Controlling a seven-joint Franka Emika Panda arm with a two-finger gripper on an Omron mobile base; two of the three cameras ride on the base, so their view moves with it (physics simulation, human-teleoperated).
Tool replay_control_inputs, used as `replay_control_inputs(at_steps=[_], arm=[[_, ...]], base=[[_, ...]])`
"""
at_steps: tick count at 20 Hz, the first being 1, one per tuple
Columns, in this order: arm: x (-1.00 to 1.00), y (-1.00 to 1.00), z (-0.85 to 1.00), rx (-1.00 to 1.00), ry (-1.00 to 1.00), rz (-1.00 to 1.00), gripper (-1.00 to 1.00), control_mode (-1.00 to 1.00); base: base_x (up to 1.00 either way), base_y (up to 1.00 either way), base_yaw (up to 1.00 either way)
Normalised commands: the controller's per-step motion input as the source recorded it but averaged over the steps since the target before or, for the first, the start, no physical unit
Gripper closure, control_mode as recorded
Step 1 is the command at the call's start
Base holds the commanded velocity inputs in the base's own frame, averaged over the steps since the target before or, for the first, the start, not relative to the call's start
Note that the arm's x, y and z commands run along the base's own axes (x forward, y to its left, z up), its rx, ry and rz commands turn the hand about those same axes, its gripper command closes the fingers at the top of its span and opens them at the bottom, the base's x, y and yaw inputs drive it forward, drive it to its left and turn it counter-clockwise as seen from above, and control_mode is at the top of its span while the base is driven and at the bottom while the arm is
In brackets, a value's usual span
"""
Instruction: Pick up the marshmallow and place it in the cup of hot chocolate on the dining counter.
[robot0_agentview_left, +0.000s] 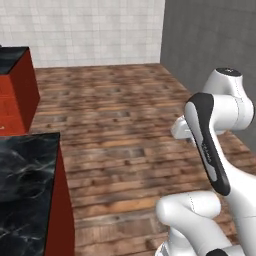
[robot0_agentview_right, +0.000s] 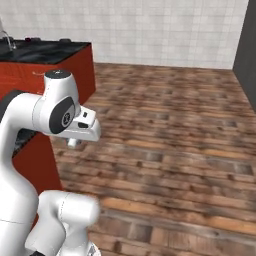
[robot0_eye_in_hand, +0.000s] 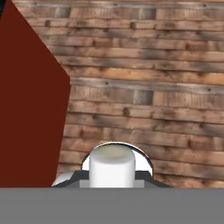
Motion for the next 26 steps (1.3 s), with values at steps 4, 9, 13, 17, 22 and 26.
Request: replay_control_inputs(at_steps=[4, 9, 13, 17, 22, 26], arm=[[0.0, 0.0, 0.0, 0.0, 0.0, 0.0, 1.0, 1.0], [0.0, 0.0, 0.0, 0.0, 0.0, 0.0, 1.0, 1.0], [0.0, 0.0, 0.0, 0.0, 0.0, 0.0, 1.0, 1.0], [0.0, 0.0, 0.0, 0.0, 0.0, 0.0, 1.0, 1.0], [0.0, 0.0, 0.0, 0.0, 0.0, 0.0, 1.0, 1.0], [0.0, 0.0, 0.0, 0.0, 0.0, 0.0, 1.0, 1.0]], base=[[1.0, -0.41, -0.01], [1.0, -0.15, -0.03], [1.0, 0.0, 0.07], [1.0, 0.0, 0.16], [1.0, 0.0, 0.02], [1.0, -0.06, -0.1]])
